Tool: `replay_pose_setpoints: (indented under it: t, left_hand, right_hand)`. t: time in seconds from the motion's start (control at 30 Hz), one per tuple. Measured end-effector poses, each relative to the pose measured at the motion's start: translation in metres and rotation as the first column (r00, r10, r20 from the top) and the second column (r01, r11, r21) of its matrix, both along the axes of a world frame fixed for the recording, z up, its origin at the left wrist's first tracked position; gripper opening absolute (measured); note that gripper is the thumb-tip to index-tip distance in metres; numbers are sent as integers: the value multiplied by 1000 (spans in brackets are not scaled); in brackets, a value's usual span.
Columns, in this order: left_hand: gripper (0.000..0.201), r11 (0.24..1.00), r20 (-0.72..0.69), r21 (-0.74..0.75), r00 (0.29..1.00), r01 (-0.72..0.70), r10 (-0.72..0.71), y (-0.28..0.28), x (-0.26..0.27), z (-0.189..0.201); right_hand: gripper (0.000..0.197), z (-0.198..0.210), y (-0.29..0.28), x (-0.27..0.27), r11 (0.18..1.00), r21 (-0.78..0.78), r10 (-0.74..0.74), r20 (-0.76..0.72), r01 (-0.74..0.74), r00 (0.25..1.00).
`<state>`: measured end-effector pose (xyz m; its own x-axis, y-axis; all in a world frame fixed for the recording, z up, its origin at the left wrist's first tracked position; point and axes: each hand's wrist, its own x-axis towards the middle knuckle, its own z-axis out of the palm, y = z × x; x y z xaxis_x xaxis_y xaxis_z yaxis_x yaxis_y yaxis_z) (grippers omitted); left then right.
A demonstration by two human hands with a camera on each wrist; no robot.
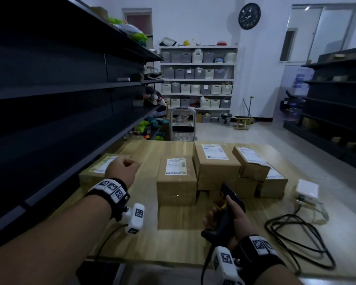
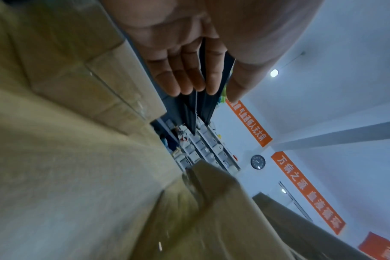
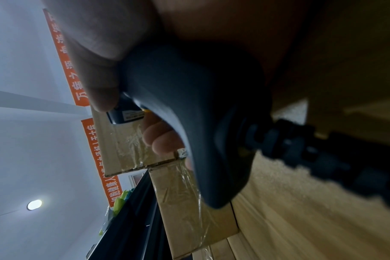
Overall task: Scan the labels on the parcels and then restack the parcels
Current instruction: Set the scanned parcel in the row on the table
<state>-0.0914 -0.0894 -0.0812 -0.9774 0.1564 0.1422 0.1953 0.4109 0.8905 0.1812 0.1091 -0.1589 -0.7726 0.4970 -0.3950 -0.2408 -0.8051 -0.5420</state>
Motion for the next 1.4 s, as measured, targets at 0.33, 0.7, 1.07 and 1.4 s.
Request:
replay_pose_setpoints:
  t: [0.33,0.7,1.07,1.4]
  left_hand:
    - [90,639,-35,-769,999,-23,-7,-50,-42,-4]
    - [37,480,-251,-868,947,-130,-198,-32,18,9]
    - [89,880,181,-470,983,66,23,-46,-5,0]
    - [79,976,146,-219,989,-6,39,-59,20,-20]
  right_hand:
    - [34,0,0,-1,1000,31,5,-10,-5,1000]
    - [34,-2,1,0,999,29,23,-39,-22,999]
    - [33,-3,-1,2,998,69,11,-44,-8,999]
    - [32,0,-4,2,995,98,10,-14,-9,1000]
